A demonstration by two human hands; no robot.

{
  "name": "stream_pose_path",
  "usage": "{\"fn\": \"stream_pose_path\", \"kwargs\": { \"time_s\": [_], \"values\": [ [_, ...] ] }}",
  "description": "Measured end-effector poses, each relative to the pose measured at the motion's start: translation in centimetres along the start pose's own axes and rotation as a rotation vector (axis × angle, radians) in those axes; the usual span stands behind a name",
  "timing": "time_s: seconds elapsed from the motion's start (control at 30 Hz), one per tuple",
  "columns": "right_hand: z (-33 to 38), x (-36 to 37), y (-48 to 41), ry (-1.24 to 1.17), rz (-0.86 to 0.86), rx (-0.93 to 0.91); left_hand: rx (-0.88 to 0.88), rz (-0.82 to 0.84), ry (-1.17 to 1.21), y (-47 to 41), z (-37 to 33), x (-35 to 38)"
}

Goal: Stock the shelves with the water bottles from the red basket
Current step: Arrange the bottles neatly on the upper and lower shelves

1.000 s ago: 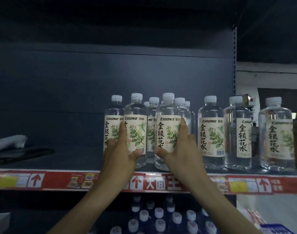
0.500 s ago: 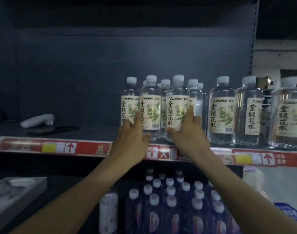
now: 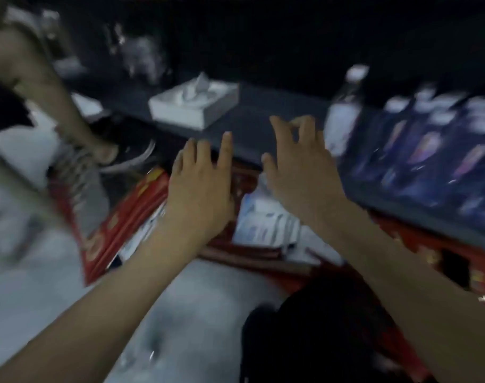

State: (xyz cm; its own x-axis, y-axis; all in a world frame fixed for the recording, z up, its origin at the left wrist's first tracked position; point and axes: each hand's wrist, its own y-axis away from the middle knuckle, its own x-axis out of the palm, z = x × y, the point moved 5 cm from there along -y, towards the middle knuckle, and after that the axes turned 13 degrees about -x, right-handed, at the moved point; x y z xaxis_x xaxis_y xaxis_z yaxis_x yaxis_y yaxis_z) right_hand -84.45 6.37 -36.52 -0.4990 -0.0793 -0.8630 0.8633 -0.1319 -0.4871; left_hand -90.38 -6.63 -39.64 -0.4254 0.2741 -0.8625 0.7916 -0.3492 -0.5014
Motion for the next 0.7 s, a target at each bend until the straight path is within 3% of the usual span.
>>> {"fn": "stream_pose_path", "kwargs": {
  "time_s": [0.2, 0.43, 0.53, 0.7],
  "values": [
    [9.9, 16.3, 5.2, -0.276, 0.367, -0.075, -0.341, 0.258, -0.018, 13.4, 17.0, 8.2],
    [20.6, 32.7, 14.2, -0.563, 0.929, 0.037, -1.05, 0.72, 0.27, 30.7, 29.2, 19.0],
    [22.6, 37.6, 18.3, -0.637, 1.068, 0.071, -1.145, 0.817, 0.393, 34.2, 30.8, 22.9],
    [23.2, 43.0, 22.8, -0.7, 1.295, 0.084, -1.088, 0.863, 0.595, 35.9, 32.3, 28.6]
  ]
}}
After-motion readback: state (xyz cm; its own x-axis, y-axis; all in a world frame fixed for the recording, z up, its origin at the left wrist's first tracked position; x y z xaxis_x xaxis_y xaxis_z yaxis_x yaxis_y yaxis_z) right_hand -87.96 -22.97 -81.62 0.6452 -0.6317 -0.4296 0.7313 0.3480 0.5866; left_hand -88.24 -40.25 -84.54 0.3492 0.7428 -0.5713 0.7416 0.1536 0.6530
